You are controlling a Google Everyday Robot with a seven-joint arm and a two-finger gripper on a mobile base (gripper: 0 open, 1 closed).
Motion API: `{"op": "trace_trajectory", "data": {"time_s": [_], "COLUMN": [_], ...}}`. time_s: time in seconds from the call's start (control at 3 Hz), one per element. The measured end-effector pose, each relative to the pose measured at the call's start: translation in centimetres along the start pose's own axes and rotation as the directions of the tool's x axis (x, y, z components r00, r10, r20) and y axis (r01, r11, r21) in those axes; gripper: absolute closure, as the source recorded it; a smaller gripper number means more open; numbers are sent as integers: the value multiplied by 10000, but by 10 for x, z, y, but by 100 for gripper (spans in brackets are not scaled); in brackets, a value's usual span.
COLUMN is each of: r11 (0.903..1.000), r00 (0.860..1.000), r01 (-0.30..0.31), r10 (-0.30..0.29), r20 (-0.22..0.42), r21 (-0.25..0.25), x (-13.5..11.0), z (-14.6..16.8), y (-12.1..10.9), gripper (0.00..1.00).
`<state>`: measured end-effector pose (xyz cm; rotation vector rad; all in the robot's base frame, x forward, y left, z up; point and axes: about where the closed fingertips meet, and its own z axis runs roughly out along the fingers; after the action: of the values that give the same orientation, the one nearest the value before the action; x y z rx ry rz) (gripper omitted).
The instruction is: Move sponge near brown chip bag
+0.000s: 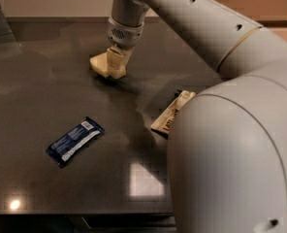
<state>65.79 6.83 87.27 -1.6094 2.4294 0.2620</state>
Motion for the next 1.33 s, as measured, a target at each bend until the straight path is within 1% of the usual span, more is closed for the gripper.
{"op": "trace_trajectory", "data": {"time_s": [0.33, 0.67, 1.0, 1.33], "r11": [9997, 9990, 9978, 9944], "r00": [9998, 9999, 9981, 9921], "r01": [13, -160, -528, -986], "r10": [-9, 162, 514, 953], "r20": [180, 35, -352, -814], "r21": [-245, -410, -397, -380], "x": [41, 83, 117, 150], "z": [-25, -40, -45, -44], "y": [21, 37, 41, 42], "gripper": [100, 100, 82, 58]}}
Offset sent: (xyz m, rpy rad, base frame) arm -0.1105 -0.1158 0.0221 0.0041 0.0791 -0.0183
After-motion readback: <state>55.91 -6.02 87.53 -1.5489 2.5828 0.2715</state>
